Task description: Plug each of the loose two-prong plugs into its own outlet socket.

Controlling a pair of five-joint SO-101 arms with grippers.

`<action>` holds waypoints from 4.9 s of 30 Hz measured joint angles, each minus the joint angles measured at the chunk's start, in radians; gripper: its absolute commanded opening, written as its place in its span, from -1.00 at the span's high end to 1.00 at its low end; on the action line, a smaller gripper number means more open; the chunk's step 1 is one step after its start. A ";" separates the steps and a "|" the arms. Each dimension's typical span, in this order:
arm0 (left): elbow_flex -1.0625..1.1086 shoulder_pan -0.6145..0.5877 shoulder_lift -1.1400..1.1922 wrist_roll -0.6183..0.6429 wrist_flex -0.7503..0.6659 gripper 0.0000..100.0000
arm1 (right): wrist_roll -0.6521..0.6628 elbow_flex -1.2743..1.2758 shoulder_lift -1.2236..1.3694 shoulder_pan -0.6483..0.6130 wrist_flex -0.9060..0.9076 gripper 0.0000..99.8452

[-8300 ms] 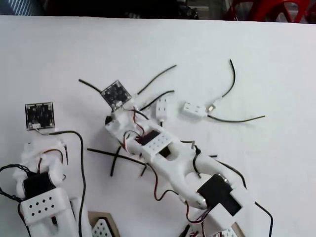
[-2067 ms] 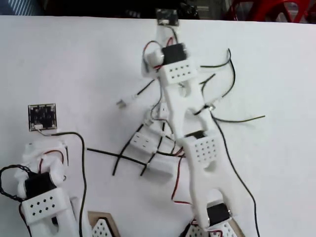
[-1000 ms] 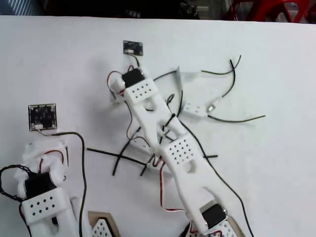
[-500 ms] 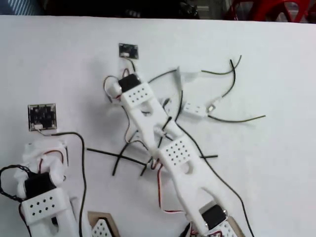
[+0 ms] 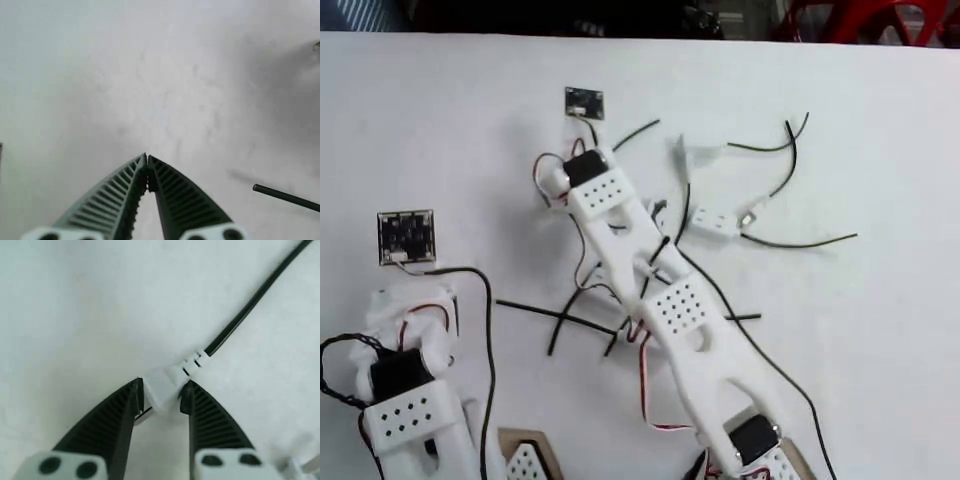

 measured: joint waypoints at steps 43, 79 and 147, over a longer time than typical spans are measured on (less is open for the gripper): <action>0.000 0.000 0.000 0.000 0.000 0.95 | 0.087 0.015 -0.054 0.028 0.049 0.72; 0.000 0.000 -0.006 0.000 0.000 0.95 | -0.078 -0.133 0.051 -0.005 0.064 0.60; 0.000 0.000 -0.006 0.000 0.000 0.95 | 0.354 -0.212 0.023 0.051 0.348 0.77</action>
